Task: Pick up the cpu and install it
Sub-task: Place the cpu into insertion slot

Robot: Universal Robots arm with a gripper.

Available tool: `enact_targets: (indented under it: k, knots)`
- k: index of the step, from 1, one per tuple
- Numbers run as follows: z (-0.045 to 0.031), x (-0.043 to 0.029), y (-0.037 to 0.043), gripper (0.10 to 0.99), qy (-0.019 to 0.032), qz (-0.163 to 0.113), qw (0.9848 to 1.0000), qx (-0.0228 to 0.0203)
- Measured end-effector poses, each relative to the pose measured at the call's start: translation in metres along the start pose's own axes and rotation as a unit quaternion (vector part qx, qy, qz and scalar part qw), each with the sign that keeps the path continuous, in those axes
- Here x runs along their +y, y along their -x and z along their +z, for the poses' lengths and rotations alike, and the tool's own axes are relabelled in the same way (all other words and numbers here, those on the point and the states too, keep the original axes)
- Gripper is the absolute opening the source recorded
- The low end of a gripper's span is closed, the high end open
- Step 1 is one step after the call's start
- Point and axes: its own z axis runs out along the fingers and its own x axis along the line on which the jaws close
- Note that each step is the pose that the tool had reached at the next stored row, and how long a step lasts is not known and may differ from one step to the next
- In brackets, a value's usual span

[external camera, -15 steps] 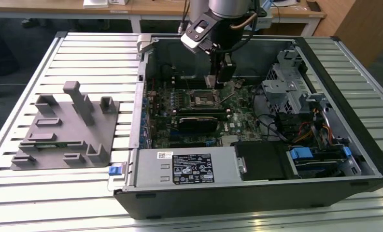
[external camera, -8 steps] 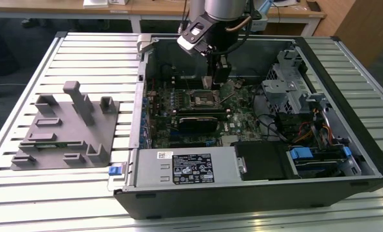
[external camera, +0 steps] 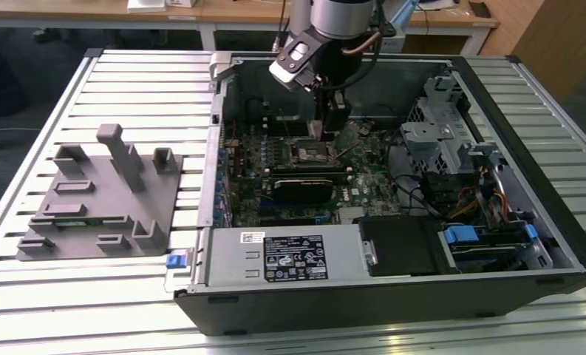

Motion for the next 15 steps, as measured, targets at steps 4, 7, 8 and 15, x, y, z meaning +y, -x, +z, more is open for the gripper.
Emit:
enact_targets:
  k: [4, 7, 8, 15]
  knots:
    - [0.0023, -0.0001, -0.0001, 0.541, 0.0000, 0.000, 1.0000, 0.0000]
    - [0.0036, -0.0001, -0.0001, 0.541, 0.0000, 0.000, 1.0000, 0.0000]
    - [0.0041, -0.0001, -0.0001, 0.541, 0.0000, 0.000, 1.0000, 0.0000]
    - [0.0074, -0.0024, -0.0005, 0.541, 0.0000, 0.000, 1.0000, 0.0000]
